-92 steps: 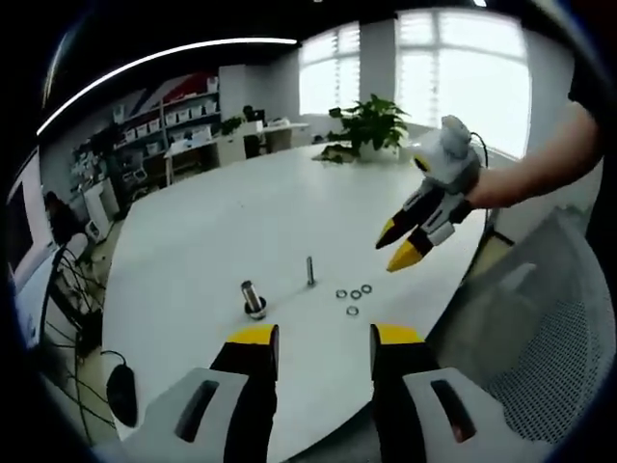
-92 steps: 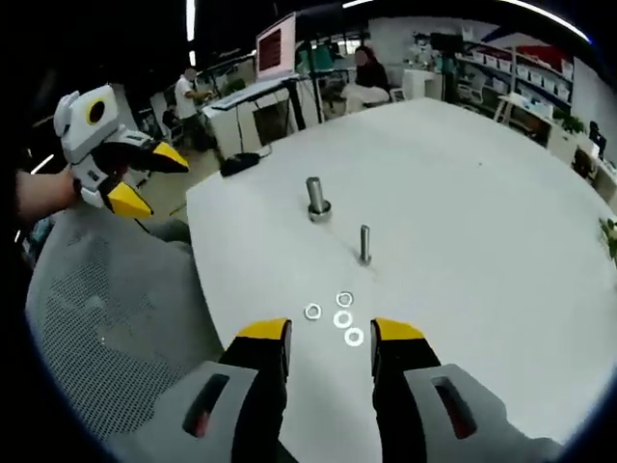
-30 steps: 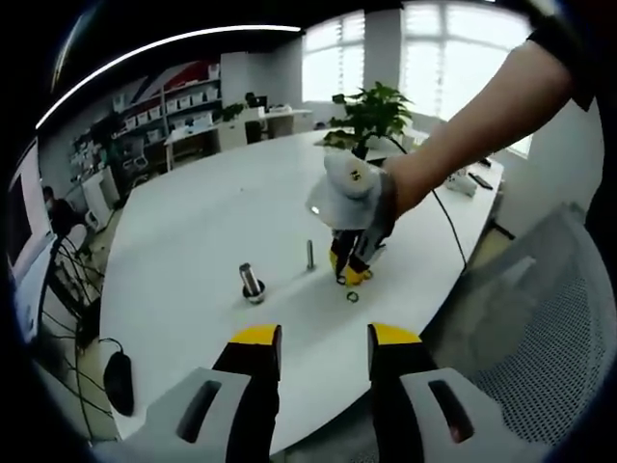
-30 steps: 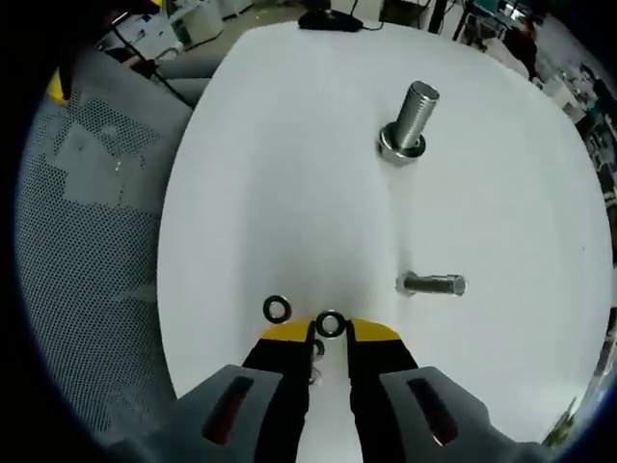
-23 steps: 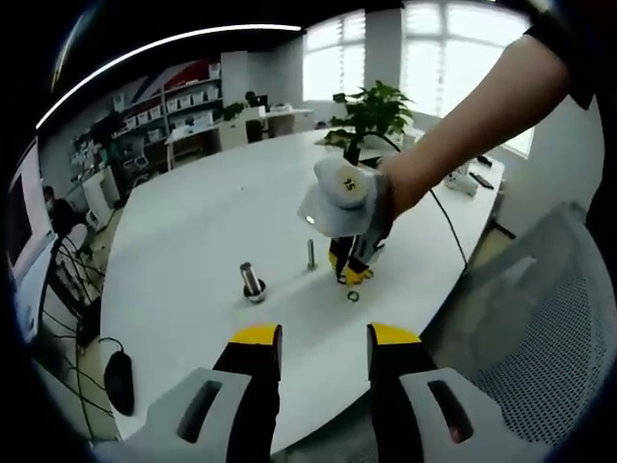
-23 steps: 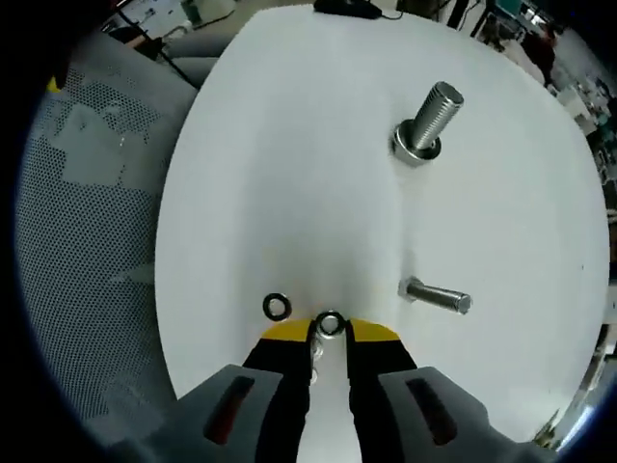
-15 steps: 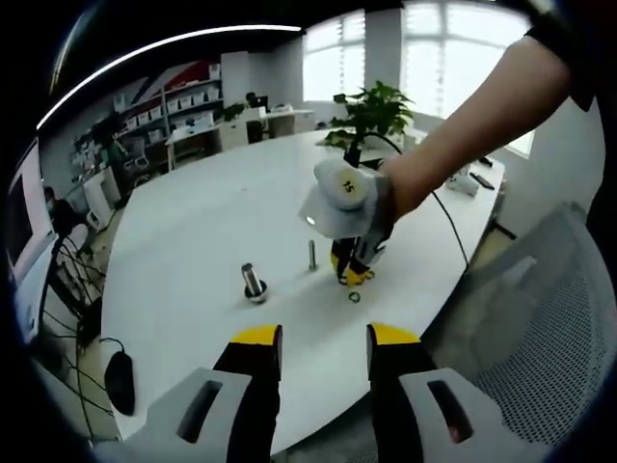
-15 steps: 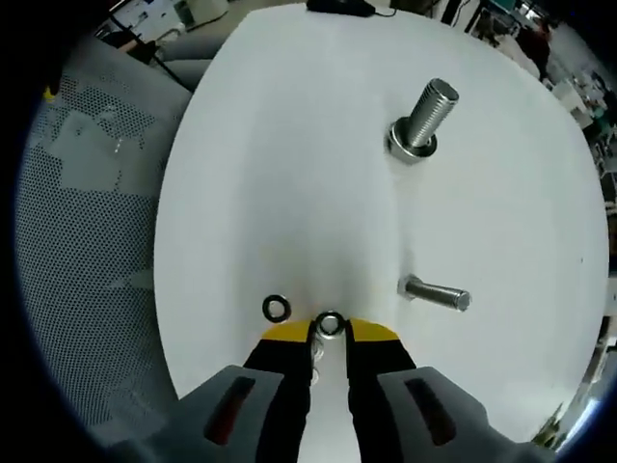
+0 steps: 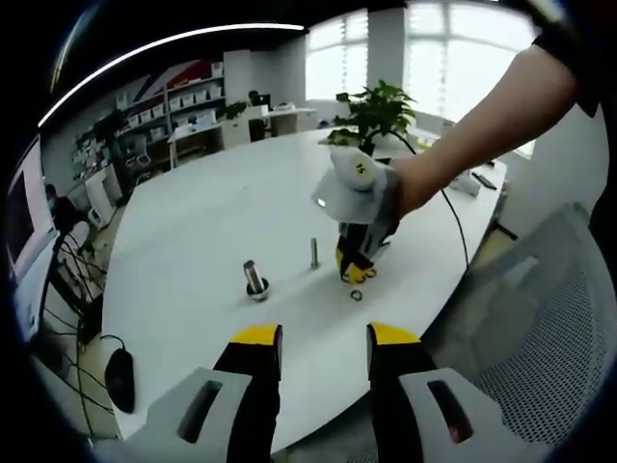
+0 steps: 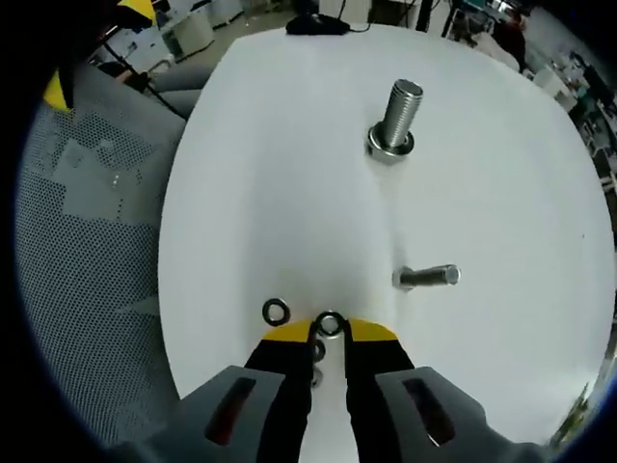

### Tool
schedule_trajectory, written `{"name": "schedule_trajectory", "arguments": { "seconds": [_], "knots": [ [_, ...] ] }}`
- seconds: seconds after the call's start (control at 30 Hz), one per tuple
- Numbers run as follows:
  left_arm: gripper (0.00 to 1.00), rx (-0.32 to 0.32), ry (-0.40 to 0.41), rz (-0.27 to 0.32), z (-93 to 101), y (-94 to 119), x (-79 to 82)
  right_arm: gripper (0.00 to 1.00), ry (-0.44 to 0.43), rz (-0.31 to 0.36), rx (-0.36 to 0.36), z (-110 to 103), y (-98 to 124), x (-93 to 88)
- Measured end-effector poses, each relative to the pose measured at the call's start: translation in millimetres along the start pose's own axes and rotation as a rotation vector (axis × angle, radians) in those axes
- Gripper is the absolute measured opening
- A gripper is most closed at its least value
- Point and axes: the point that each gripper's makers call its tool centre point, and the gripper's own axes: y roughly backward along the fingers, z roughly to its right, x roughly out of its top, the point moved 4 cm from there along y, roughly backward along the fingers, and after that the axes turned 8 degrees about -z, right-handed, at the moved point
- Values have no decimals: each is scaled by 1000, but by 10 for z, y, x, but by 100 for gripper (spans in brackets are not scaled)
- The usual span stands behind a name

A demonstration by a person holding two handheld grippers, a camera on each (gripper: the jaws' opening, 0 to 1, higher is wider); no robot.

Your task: Place the washer onto the threaded stud by aligning its center hole with the stud, sliding it down to the base, and recovering from edge contact or off-axis alignment until the washer reaches the visible bottom stop.

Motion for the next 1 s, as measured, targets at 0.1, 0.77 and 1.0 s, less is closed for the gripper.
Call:
{"name": "schedule_trajectory", "arguments": {
  "seconds": [0.1,0.77,1.0],
  "knots": [
    [33,1,-3,0,4,0,0,12,-33,26,2,17,35,-18],
    [33,12,-13,-4,-1,8,2,12,-115,194,-46,302,577,119],
    [32,14,-15,-5,-9,6,3,13,-96,206,-69,340,687,203]
  ]
}}
